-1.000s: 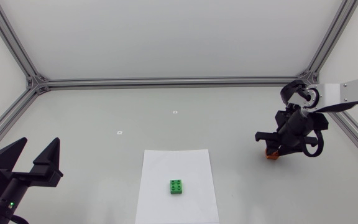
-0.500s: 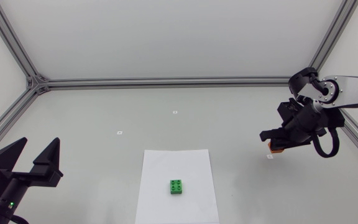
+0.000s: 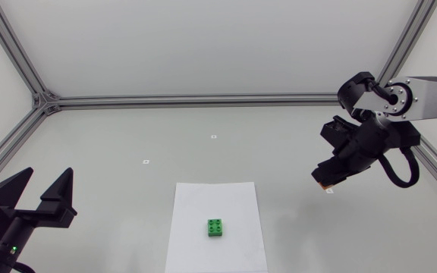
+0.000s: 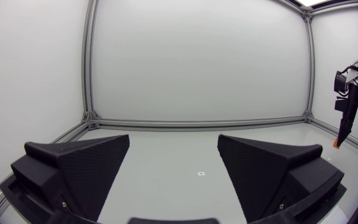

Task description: Pick up the orange 2x2 brick with the right arm and stack it on top of the green 2x2 brick in the center

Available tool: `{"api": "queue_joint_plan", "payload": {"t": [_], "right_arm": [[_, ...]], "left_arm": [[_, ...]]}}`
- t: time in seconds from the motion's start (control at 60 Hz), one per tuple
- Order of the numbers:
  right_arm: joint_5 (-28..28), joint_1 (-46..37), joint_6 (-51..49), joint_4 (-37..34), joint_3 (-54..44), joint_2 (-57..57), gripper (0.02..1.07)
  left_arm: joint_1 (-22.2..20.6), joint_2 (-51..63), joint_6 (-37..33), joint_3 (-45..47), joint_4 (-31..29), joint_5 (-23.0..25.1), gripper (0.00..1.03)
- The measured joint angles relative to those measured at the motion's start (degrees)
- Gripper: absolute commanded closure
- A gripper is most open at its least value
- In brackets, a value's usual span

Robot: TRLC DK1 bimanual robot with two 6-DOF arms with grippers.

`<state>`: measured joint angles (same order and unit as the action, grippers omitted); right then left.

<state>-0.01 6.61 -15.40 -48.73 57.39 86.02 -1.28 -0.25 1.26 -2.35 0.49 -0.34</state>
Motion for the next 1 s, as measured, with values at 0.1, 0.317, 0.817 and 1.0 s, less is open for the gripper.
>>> {"api": "queue_joint_plan", "payload": {"t": [0.1,0.317,0.817,1.0], "right_arm": [[0.52,2.89,-0.98,-0.39,0.28,-0.33,1.01],[2.38,11.17,-3.96,-0.46,0.24,-2.14,1.02],[3.10,32.83,-12.48,-3.98,-1.22,-2.75,1.02],[1.84,35.76,-15.80,-2.56,-1.05,-2.47,1.02]], "left_arm": [[-0.02,0.00,0.02,0.00,0.00,0.00,0.04],[-0.02,0.00,0.02,0.00,0.00,0.02,0.04],[-0.02,0.00,0.00,0.00,0.00,0.00,0.04],[-0.02,0.00,0.00,0.00,0.00,0.00,0.04]]}}
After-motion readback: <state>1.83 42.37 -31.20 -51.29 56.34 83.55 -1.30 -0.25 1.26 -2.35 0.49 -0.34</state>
